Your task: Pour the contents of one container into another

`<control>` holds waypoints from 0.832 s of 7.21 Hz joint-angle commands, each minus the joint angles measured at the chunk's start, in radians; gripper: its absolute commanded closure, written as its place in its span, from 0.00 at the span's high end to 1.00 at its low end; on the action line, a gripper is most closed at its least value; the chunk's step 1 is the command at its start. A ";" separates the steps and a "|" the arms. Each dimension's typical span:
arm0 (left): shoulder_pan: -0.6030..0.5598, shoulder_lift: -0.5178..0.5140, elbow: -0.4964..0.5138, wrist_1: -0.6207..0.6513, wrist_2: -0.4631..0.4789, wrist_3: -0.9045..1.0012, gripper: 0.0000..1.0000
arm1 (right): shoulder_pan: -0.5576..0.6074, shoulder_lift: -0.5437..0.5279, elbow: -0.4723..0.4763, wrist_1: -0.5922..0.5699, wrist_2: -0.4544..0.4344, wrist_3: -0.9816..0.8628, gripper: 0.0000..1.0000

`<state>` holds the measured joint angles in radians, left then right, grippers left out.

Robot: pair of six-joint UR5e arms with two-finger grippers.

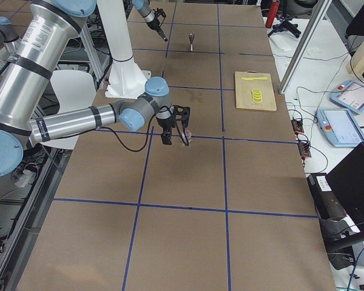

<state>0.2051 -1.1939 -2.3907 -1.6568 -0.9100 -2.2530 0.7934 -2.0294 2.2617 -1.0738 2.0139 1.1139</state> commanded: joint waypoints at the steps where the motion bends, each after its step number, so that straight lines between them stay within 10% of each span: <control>1: 0.013 0.022 0.008 -0.038 0.040 -0.002 1.00 | -0.166 -0.032 0.022 0.078 -0.138 0.106 1.00; 6: 0.001 0.001 0.133 -0.101 0.253 -0.088 0.92 | -0.183 -0.037 0.019 0.112 -0.152 0.152 1.00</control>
<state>0.2220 -1.1864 -2.2665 -1.7562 -0.6923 -2.3378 0.6133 -2.0711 2.2818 -0.9621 1.8631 1.2496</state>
